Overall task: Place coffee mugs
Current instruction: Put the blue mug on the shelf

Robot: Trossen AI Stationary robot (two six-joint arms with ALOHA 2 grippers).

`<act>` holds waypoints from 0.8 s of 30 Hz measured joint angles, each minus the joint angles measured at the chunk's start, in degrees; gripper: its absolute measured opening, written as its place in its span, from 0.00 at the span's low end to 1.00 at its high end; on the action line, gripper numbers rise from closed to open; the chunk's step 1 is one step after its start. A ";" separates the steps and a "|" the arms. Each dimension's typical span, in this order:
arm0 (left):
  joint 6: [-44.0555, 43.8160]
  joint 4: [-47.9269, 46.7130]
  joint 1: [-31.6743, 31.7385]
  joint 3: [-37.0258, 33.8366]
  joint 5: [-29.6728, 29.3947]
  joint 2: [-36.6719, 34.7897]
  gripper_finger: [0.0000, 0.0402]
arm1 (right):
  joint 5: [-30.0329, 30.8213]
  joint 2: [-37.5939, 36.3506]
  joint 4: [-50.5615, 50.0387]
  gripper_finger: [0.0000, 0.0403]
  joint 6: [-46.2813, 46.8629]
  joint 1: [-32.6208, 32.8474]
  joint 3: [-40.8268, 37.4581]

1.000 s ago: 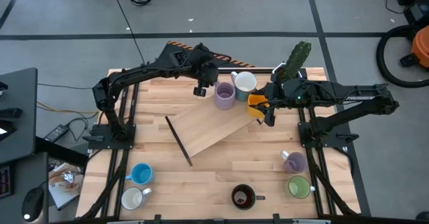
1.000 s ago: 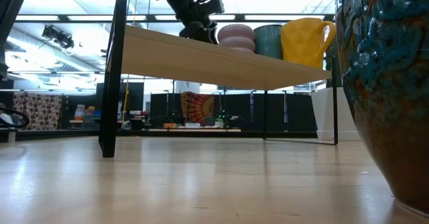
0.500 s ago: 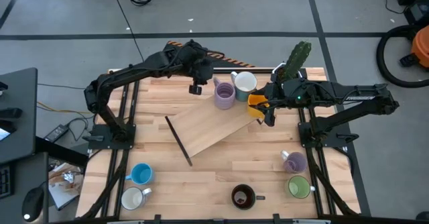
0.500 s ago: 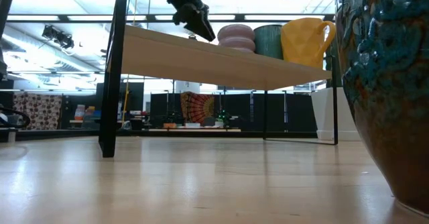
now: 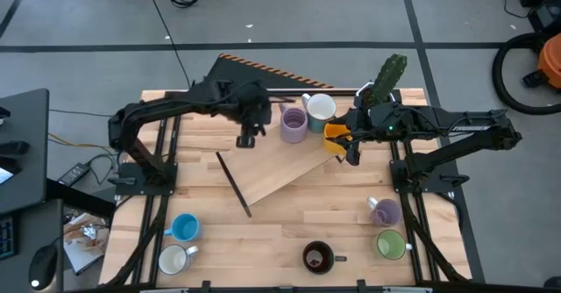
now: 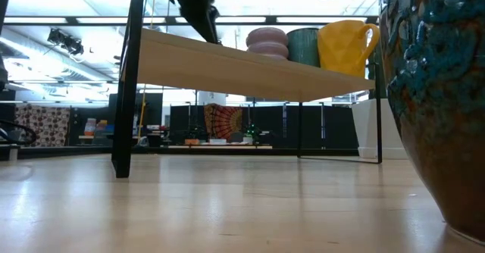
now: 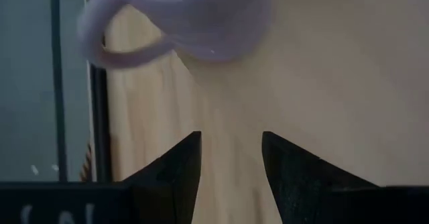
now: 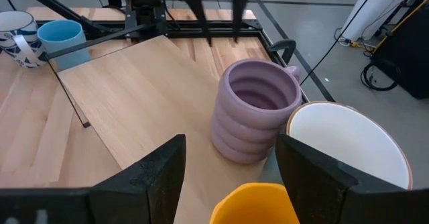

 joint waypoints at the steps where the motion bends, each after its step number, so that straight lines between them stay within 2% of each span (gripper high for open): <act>1: -1.32 -1.08 -0.86 0.00 -0.23 -0.60 0.41 | 0.00 0.00 0.00 0.59 0.00 0.00 0.02; 4: -6.19 -2.68 -3.62 -0.39 -0.54 -2.83 0.41 | 0.00 0.00 0.00 0.59 0.07 0.00 0.00; 7: -10.90 -2.32 -7.16 -3.73 -1.49 -6.71 0.41 | 0.00 0.00 -0.02 0.59 0.55 0.00 0.00; 11: -19.57 -2.14 -13.85 -9.00 -7.11 -12.31 0.41 | 0.00 0.00 -0.02 0.59 0.73 0.00 0.00; 18: -44.19 -5.00 -29.75 -14.18 -6.89 -20.63 0.41 | -0.01 -0.02 0.04 0.59 1.09 0.00 0.01; 24: -66.26 -7.42 -44.84 -14.36 -7.23 -22.82 0.41 | 0.00 -0.02 0.20 0.59 0.61 0.00 0.00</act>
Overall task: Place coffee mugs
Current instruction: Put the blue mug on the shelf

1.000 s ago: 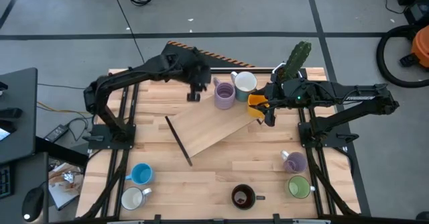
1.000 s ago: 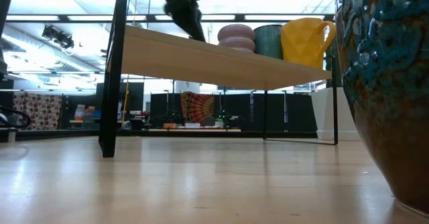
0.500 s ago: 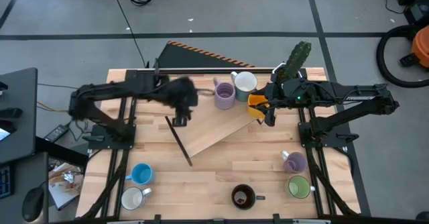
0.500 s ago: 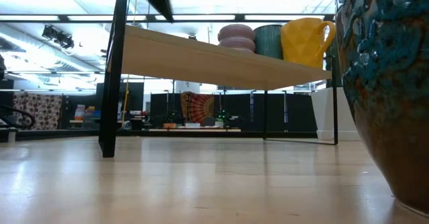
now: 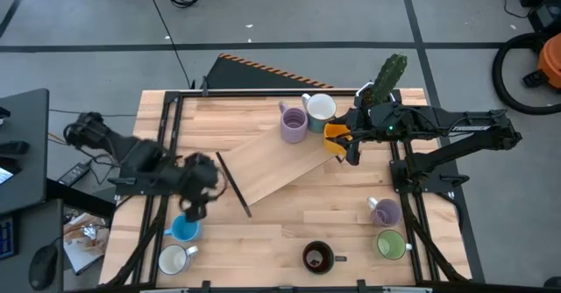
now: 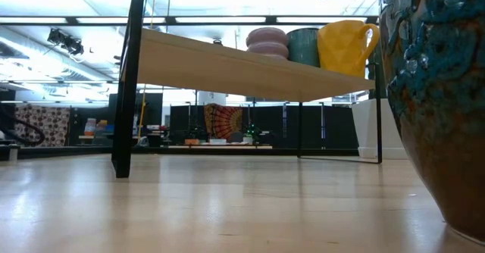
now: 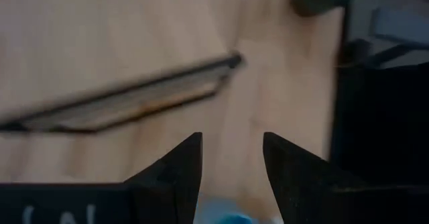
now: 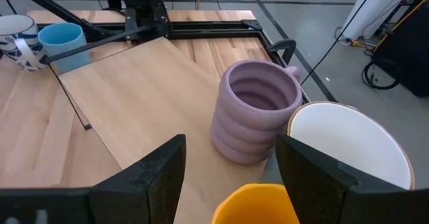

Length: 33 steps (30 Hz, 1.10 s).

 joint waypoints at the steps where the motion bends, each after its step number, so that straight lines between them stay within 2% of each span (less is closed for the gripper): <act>1: -3.39 0.03 -2.21 0.00 -0.12 0.00 0.41 | 0.00 0.00 0.02 0.59 -0.13 0.00 0.00; 5: -16.20 -0.03 -10.06 0.00 -2.57 0.76 0.41 | 0.00 0.00 0.55 0.59 -1.21 0.00 0.01; 9: -24.29 -0.31 -16.06 -0.74 -7.31 2.82 0.41 | 0.00 0.00 1.23 0.59 -1.71 0.00 0.01; 15: -34.18 -3.09 -19.70 -4.30 -9.04 6.04 0.41 | 0.00 0.00 2.38 0.59 -3.16 0.00 0.00; 18: -38.42 -2.38 -19.70 -7.19 -6.38 6.93 0.41 | 0.00 0.00 3.02 0.59 -3.80 0.00 0.00; 20: -39.44 0.77 -19.96 -8.86 -3.86 7.13 0.41 | 0.00 0.00 3.17 0.59 -4.24 0.00 0.00; 24: -43.87 6.57 -20.58 -11.97 -2.49 7.08 0.41 | 0.02 0.00 3.49 0.59 -4.44 -0.17 0.00; 26: -46.11 9.46 -20.67 -13.49 0.88 7.08 0.41 | 0.02 0.00 3.50 0.59 -4.46 -0.17 0.00; 29: -46.80 10.45 -21.02 -14.23 7.33 8.18 0.41 | 0.00 0.00 3.50 0.59 -4.46 -0.15 0.00; 33: -45.70 10.35 -22.00 -14.25 8.55 9.48 0.40 | 0.01 0.00 3.50 0.59 -4.37 -0.17 0.00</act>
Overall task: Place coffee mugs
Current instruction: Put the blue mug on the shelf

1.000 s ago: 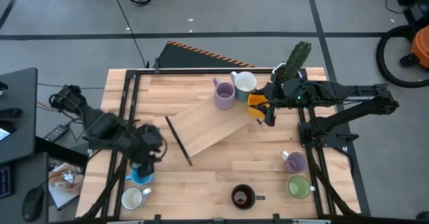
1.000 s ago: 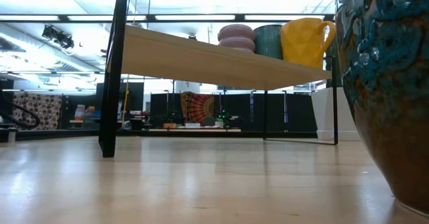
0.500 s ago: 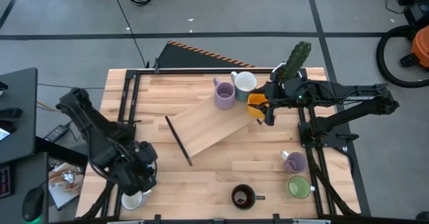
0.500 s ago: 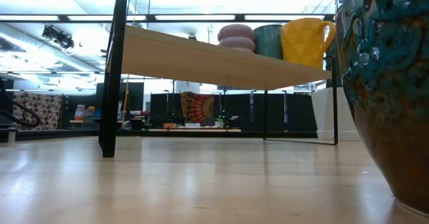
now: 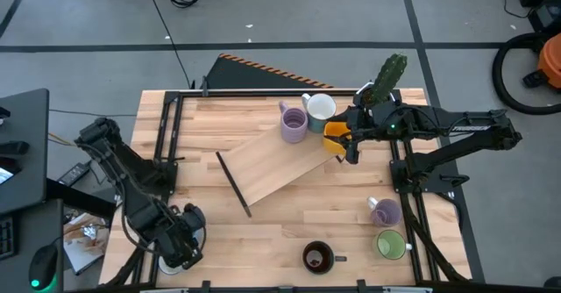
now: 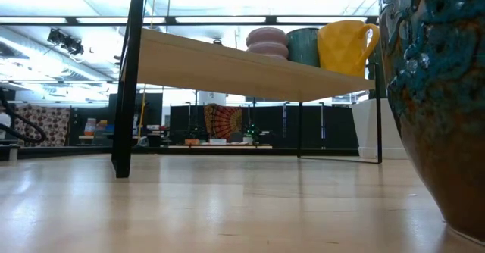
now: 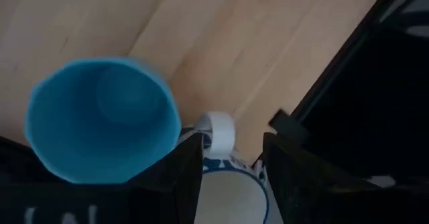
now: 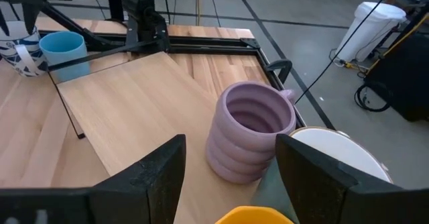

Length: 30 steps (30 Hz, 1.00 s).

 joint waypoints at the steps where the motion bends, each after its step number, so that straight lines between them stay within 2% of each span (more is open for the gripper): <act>1: 0.20 0.03 0.00 0.00 0.15 0.43 0.39 | -0.01 0.00 -0.01 0.59 0.15 0.02 0.02; 14: 5.83 -5.31 0.06 0.02 1.71 5.53 0.35 | -0.01 0.02 0.07 0.59 0.31 0.00 0.00; 25: 6.14 -6.07 -0.92 0.01 1.57 9.74 0.35 | -1.48 0.02 0.27 0.59 0.33 0.01 0.00; 30: 4.94 -4.88 -0.26 -2.77 1.50 9.91 0.35 | -1.47 0.02 0.54 0.59 0.33 0.00 0.02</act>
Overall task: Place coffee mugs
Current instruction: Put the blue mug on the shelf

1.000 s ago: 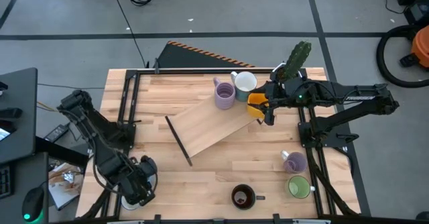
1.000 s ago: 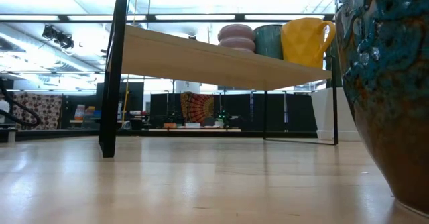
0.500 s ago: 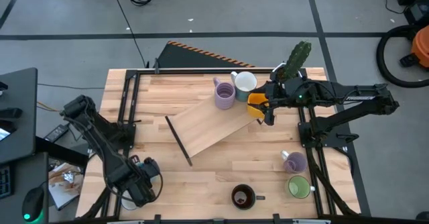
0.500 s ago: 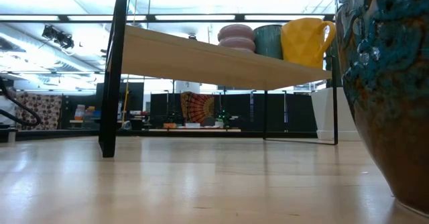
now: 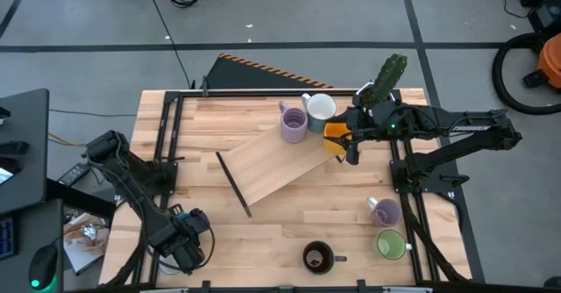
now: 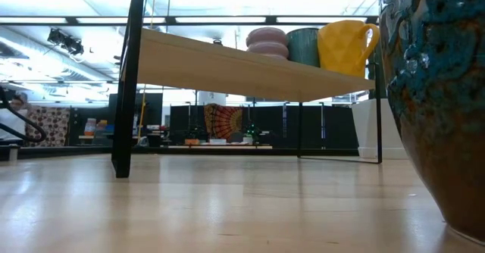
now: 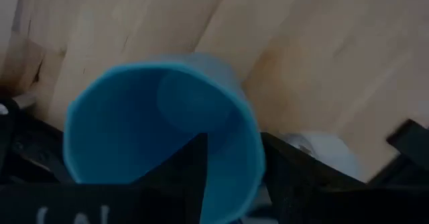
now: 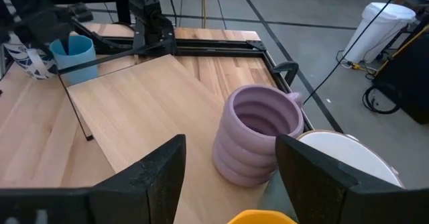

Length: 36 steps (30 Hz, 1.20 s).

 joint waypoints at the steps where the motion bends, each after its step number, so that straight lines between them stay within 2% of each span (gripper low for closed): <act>1: -0.34 0.43 0.14 -0.62 0.01 -0.01 0.35 | 0.00 0.00 0.16 0.59 -0.02 0.01 -0.01; 7: 0.39 5.00 0.76 -3.41 0.20 -0.09 0.35 | -0.02 0.00 0.18 0.59 0.00 0.00 0.00; 17: 6.18 5.16 0.81 -4.18 -1.46 -0.09 0.35 | -0.02 0.00 0.16 0.59 -0.02 0.02 -0.01; 21: 9.40 5.23 1.02 -4.18 -2.61 -0.09 0.28 | -0.02 0.00 0.22 0.59 -0.02 0.00 -0.01; 27: 15.67 5.16 1.74 -4.18 -2.36 -0.13 0.07 | -0.04 0.00 0.58 0.59 0.00 0.00 -0.01; 32: 19.36 4.48 2.49 -4.16 -1.78 -0.73 0.07 | -0.07 0.01 0.55 0.59 1.01 0.01 0.00; 36: 22.36 -1.61 2.90 -2.30 -1.17 -3.08 0.07 | -0.09 0.02 0.55 0.59 1.09 0.02 0.00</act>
